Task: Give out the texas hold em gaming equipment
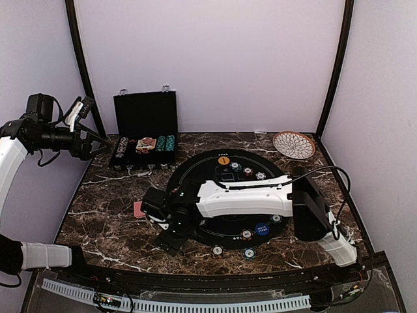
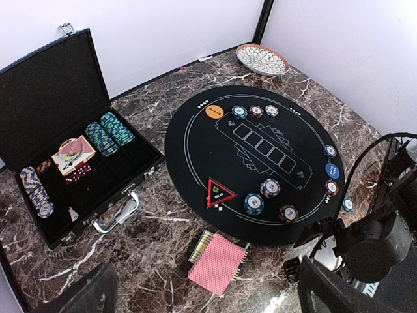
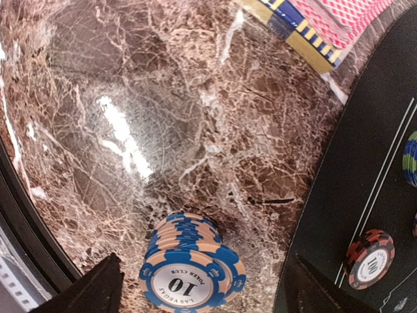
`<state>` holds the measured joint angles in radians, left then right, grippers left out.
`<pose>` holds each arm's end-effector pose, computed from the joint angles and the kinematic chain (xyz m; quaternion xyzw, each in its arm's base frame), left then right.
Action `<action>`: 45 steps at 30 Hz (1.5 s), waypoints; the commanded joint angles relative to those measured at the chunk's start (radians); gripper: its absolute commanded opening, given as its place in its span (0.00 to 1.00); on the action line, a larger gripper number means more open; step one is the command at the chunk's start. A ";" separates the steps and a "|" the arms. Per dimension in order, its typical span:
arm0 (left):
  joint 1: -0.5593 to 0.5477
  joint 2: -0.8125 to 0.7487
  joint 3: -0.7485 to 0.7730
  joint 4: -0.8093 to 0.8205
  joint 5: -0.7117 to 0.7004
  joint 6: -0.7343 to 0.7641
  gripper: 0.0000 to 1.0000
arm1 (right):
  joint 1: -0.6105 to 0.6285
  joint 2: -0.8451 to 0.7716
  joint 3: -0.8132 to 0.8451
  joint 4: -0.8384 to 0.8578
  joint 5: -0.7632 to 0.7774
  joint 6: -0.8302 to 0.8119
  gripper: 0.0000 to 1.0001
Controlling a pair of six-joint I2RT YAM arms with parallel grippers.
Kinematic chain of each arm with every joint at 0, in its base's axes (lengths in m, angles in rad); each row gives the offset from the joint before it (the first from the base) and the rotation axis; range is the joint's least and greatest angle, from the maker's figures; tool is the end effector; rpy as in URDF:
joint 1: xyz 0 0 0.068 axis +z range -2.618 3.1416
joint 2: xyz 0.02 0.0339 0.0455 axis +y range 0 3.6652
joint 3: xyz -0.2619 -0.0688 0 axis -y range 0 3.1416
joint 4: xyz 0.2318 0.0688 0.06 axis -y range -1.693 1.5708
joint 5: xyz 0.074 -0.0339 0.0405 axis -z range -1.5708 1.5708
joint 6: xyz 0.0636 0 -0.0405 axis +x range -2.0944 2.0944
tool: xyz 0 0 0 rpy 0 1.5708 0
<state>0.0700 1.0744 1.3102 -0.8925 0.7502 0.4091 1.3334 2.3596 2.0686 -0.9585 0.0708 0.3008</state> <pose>0.2046 -0.0291 0.3827 0.3003 0.7957 -0.2219 0.4769 0.1193 0.4737 0.1586 -0.4821 0.8607 0.0927 0.1349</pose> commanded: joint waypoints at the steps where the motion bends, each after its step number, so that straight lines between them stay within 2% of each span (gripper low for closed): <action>1: 0.002 -0.016 0.009 -0.026 0.027 0.016 0.99 | 0.001 0.015 0.028 0.009 0.002 -0.015 0.81; 10: 0.003 -0.016 0.009 -0.027 0.024 0.017 0.99 | 0.001 0.037 0.050 -0.007 0.005 -0.024 0.70; 22: 0.004 -0.013 0.009 -0.022 0.022 0.016 0.99 | -0.001 0.049 0.041 -0.009 0.003 -0.029 0.69; 27: 0.003 -0.013 0.006 -0.023 0.020 0.017 0.99 | -0.001 0.052 0.041 -0.006 -0.003 -0.032 0.66; 45: 0.003 -0.014 0.002 -0.018 0.018 0.016 0.99 | 0.000 0.037 0.055 -0.011 -0.009 -0.024 0.44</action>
<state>0.0700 1.0744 1.3102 -0.8925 0.7509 0.4122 1.3334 2.3959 2.0907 -0.9661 0.0654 0.2710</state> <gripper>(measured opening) 0.988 0.448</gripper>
